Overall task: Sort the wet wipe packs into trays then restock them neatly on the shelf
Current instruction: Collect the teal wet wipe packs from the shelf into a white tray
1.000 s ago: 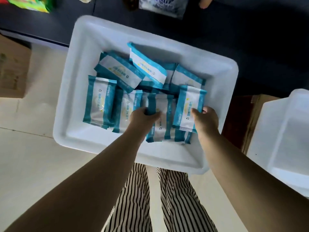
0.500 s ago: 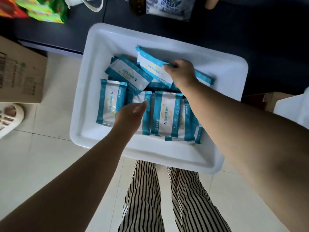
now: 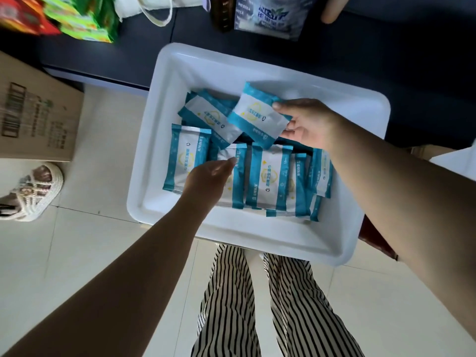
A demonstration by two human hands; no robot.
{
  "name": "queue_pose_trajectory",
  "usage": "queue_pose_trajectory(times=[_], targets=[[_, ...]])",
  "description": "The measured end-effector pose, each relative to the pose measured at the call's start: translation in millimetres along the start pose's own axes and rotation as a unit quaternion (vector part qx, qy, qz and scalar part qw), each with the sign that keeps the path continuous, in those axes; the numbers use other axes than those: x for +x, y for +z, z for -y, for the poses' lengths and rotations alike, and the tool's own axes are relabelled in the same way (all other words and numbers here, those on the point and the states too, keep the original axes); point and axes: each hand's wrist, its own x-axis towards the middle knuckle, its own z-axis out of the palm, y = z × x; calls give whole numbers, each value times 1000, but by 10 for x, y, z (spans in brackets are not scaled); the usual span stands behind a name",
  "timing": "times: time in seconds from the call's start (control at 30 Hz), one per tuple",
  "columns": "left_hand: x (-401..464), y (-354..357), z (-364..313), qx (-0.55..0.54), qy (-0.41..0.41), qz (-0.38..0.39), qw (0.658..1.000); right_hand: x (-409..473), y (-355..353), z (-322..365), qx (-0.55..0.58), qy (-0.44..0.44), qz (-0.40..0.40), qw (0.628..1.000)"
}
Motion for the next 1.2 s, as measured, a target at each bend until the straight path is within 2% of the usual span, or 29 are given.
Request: queue_pose_trajectory(times=[0.1,0.17,0.33,0.53,0.67,0.73,0.8,0.87,0.93,1.07,1.2], targets=[[-6,-64,65,1,0,2,1000,61,9,-84,-70,4,-104,992],[-39,-126,72,2,0,0,1000,71,-15,-103,-78,-16,-164,983],[-248,-337,-123,17,21,-4,1000,-308,-98,-2,-170,-96,-244,950],[-680,-848,-932,84,136,-40,986,-1207,-68,474,-238,-157,-230,930],[-1036,-1237,-1507,158,236,-56,957,-1957,4,980,-302,-227,-211,901],[-1219,-1413,-1800,213,273,-43,937,-2363,29,1274,-364,-262,-205,870],[-1420,-1605,-2119,248,341,-59,905,-2796,22,1591,-433,-296,-224,821],[-1636,-1813,-2480,265,428,-109,857,-3205,0,1908,-479,-345,-254,766],[-1886,-2030,-2822,322,462,-126,816,-3564,-13,2194,-504,-406,-280,709],[-2441,-2430,-3408,339,574,-206,717,-4261,-19,2722,-528,-491,-326,611],[-3018,-2721,-3807,356,581,-291,672,-4850,-41,3150,-505,-575,-349,540]])
